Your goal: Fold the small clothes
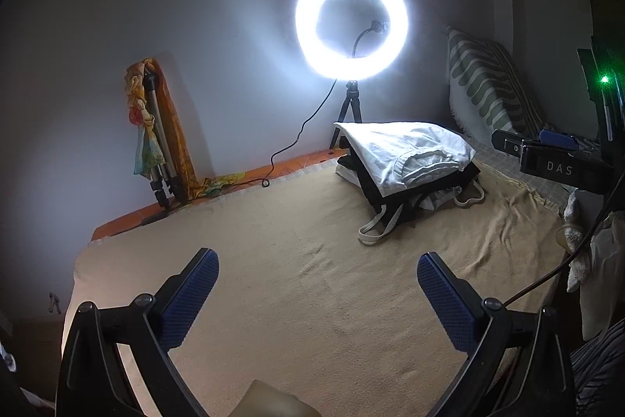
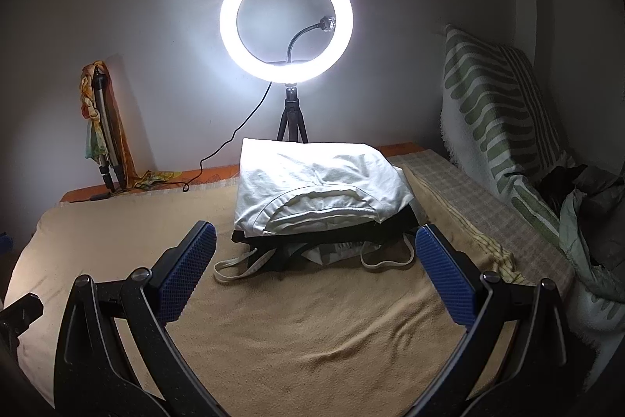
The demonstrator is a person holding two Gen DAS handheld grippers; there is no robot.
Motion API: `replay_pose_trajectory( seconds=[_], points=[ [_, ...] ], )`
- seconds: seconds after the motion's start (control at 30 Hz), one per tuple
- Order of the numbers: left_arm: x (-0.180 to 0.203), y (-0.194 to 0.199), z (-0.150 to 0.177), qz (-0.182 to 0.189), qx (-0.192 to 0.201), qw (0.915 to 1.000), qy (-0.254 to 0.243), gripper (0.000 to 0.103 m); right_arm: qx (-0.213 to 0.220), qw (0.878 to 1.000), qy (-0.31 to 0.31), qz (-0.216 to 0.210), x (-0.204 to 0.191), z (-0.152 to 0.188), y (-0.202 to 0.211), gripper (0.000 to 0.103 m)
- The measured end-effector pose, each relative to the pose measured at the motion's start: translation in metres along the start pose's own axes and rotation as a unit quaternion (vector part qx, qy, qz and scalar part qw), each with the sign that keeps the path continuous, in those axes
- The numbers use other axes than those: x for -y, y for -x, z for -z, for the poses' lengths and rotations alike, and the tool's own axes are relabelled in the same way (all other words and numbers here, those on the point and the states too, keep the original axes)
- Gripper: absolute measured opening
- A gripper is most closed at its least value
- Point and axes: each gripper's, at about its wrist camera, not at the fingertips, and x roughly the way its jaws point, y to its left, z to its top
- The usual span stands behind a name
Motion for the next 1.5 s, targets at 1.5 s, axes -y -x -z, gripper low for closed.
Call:
replay_pose_trajectory(
  seconds=[1.5],
  points=[
    [-0.003, 0.004, 0.002, -0.003, -0.002, 1.0, 0.005, 0.103, -0.004, 1.0, 0.008, -0.013, -0.012, 0.005, -0.006, 0.103]
  ],
)
